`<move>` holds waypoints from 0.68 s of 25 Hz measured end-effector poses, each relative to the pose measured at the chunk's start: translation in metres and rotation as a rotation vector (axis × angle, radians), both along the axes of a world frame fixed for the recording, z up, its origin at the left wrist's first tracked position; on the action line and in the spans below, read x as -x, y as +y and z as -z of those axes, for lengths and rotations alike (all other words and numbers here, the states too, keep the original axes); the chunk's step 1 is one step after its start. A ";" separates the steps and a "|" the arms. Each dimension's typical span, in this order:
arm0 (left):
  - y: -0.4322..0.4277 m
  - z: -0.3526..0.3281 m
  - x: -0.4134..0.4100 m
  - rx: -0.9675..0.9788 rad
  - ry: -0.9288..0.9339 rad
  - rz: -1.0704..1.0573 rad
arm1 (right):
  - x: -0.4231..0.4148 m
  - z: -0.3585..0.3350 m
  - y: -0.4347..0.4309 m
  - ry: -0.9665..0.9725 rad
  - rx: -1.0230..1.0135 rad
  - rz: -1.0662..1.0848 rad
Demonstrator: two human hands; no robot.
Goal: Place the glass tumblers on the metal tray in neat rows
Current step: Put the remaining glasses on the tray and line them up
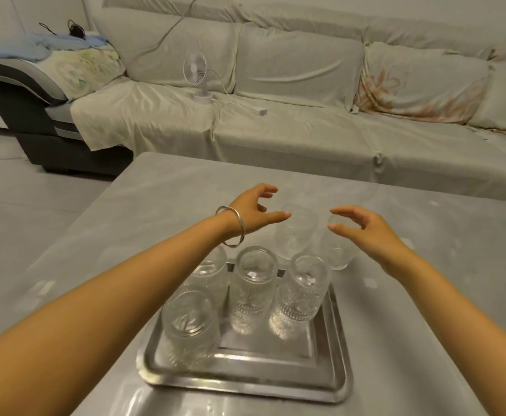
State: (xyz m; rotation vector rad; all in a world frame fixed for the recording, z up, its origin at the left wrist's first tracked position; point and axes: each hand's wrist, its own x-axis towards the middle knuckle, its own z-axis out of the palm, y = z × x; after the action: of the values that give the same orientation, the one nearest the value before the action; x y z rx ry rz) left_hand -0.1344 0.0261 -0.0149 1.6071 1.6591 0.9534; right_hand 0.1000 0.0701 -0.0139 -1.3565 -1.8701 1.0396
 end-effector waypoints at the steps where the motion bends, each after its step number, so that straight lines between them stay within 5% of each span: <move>1: 0.010 0.006 -0.005 0.016 0.016 0.011 | -0.003 0.006 0.005 -0.001 -0.006 0.025; 10: 0.062 0.031 -0.035 0.168 0.174 0.122 | -0.009 0.043 0.027 -0.018 -0.161 0.061; 17: 0.047 0.012 -0.031 -0.038 0.072 -0.068 | -0.011 0.039 0.024 -0.009 -0.129 0.035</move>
State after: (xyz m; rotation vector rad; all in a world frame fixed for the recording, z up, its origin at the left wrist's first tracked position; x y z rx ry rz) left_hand -0.1033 0.0730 -0.0270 1.6368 1.7643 0.9770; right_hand 0.1115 0.0942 -0.0532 -1.3159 -1.8793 0.8809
